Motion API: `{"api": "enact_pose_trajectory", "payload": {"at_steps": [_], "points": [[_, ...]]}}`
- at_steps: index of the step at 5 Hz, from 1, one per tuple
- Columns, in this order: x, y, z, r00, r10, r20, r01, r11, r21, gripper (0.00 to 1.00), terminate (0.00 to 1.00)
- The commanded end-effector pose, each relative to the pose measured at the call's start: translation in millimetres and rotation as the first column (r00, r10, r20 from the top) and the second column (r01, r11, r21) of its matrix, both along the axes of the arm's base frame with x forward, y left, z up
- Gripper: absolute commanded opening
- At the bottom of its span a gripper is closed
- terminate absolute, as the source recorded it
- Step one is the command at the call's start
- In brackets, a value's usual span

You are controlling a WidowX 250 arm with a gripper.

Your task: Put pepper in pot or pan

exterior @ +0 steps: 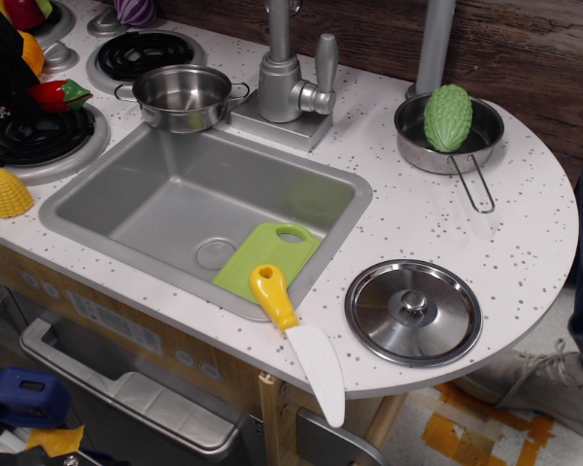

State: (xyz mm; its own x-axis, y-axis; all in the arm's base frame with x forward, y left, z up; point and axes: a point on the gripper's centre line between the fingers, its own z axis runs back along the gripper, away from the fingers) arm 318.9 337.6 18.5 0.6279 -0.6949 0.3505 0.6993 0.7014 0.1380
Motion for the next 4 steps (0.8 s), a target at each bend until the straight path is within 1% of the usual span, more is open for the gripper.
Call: {"api": "enact_pose_trajectory", "payload": {"at_steps": [1,2,3,4], "points": [[1.3,-5.9,47.3,0.997,0.008,0.073,-0.014,0.997,0.079,0.00,0.00],[8.0,-20.0,64.5,0.990,0.018,0.141,-0.029,0.997,0.075,0.00,0.00],[18.2,-28.6,75.3,0.979,0.015,0.205,-0.035,0.995,0.095,0.00,0.00],[26.8,-34.2,84.0,0.971,0.007,0.240,-0.032,0.995,0.098,0.00,0.00]]}}
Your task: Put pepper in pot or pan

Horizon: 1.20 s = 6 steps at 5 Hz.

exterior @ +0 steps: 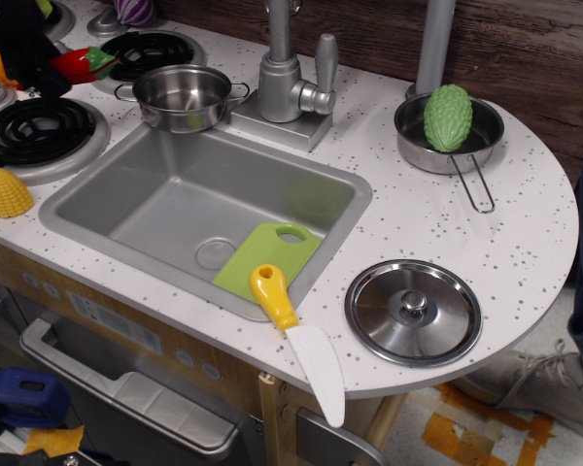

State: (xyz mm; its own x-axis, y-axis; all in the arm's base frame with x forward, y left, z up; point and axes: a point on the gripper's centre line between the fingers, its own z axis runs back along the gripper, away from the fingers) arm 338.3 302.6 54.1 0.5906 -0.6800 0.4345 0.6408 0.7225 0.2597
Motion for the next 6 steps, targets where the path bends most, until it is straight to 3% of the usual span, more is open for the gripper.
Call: {"api": "enact_pose_trajectory", "payload": {"at_steps": [1,3,4,5,6], "points": [[16.9,-4.0,51.7,0.995,-0.042,0.093,0.033,0.995,0.094,0.00,0.00],[33.2,-22.6,49.8,0.992,-0.081,0.098,0.069,0.990,0.121,0.00,0.00],[45.8,-38.0,56.9,0.992,-0.099,0.071,0.085,0.979,0.183,0.00,0.00],[51.4,-49.8,57.0,0.988,-0.141,0.063,0.118,0.952,0.282,0.00,0.00],[57.0,-55.8,57.7,0.985,-0.160,0.059,0.135,0.941,0.309,1.00,0.00]]}}
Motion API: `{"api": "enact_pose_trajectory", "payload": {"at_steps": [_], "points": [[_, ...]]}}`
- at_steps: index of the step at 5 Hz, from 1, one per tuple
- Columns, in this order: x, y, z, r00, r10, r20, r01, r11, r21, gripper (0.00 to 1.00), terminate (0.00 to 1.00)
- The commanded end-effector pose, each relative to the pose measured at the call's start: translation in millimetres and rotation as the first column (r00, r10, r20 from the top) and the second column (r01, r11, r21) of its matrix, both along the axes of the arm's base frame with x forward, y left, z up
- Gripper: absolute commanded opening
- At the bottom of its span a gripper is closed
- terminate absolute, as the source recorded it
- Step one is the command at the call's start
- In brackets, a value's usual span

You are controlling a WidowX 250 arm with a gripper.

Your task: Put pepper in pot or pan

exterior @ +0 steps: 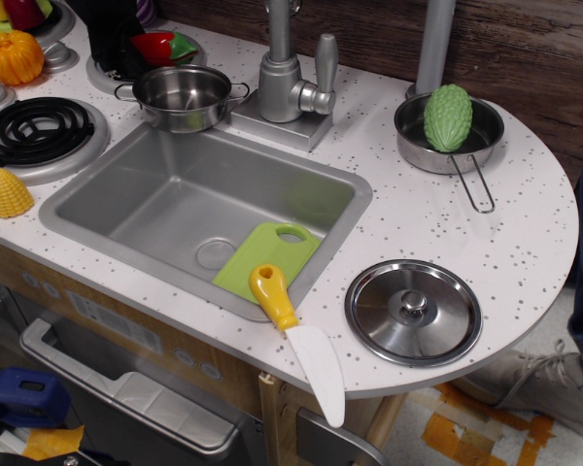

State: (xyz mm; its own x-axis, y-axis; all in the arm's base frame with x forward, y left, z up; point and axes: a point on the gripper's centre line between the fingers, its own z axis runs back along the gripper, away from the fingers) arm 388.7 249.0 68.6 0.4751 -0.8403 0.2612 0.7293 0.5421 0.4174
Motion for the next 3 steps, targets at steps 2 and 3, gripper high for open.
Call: {"api": "enact_pose_trajectory", "payload": {"at_steps": [2,3], "points": [[6.3,0.1,36.7,0.995,-0.032,0.092,0.027,0.998,0.056,1.00,0.00],[6.3,0.1,36.7,0.995,-0.032,0.092,0.027,0.998,0.056,1.00,1.00]]}}
